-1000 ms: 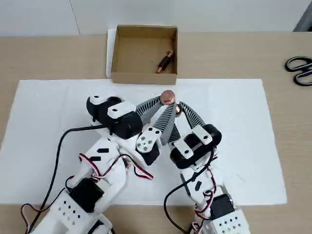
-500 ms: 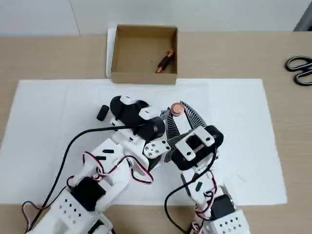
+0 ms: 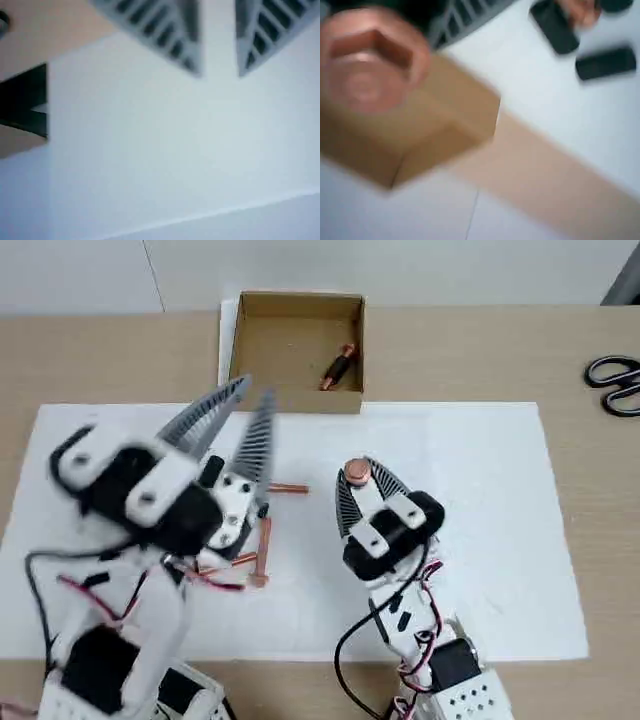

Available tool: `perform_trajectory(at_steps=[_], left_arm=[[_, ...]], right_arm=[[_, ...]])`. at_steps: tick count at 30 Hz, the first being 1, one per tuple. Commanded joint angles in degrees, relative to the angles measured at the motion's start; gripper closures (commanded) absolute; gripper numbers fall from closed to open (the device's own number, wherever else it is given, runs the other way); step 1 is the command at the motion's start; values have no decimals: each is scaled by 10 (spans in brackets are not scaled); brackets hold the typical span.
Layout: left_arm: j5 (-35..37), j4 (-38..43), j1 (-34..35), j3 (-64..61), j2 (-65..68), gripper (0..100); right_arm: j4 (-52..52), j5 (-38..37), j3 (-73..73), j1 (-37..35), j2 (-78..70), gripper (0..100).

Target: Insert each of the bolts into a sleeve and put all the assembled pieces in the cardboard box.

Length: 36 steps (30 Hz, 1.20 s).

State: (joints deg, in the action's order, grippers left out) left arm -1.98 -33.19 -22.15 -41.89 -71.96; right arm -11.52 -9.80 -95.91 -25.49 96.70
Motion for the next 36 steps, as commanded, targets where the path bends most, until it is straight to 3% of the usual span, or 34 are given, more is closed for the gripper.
perform_trajectory(at_steps=[1, 5, 10, 17, 23, 29, 32, 36], left_arm=[[-2, 85, 62, -126, -77, 994], [2, 246, 133, -350, -204, 994], [3, 226, 145, -494, -326, 994], [3, 208, 147, -499, -318, 994], [0, 208, 148, -499, -318, 994], [-1, 207, 148, -500, -318, 994], [-1, 207, 148, -500, -318, 994], [-1, 207, 148, -500, -318, 994]], right_arm=[[-95, -1, 59, -4, 1, 993], [-149, -4, 114, -2, -2, 993], [-164, -3, 265, 21, -145, 993], [-86, -1, 580, 80, -629, 992], [-46, 1, 978, 80, -1058, 987], [-49, 83, 1377, 72, -1401, 987], [-130, 84, 1537, 56, -1515, 952], [-238, 70, 1713, 43, -1635, 784]])
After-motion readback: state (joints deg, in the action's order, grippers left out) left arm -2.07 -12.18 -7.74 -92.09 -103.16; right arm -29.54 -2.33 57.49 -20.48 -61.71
